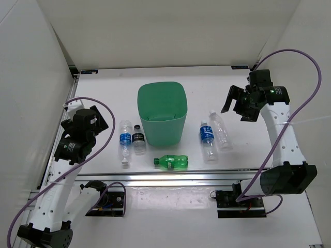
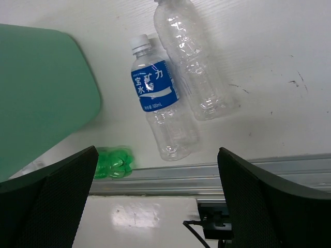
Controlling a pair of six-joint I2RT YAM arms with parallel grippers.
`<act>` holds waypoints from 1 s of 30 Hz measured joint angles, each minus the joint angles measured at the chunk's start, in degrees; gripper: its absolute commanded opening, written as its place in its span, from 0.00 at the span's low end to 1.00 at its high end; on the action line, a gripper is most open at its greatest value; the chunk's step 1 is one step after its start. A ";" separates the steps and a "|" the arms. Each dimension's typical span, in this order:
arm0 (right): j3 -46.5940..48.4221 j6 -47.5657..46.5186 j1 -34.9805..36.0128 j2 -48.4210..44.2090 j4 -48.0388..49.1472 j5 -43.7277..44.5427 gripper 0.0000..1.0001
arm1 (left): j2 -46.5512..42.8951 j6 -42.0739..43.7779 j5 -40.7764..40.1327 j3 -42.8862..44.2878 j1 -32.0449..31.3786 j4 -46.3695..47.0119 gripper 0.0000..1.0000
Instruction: Put the plastic bottles in the bin
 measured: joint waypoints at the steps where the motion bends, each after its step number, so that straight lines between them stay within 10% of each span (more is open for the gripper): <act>1: -0.39 0.02 -0.02 -0.04 0.17 0.26 1.00 | -0.15 0.00 0.07 0.00 0.00 0.00 1.00; 30: -1.77 -4.42 -0.02 24.61 8.35 -2.99 1.00 | 8.39 -3.21 0.66 -1.77 0.00 -0.28 1.00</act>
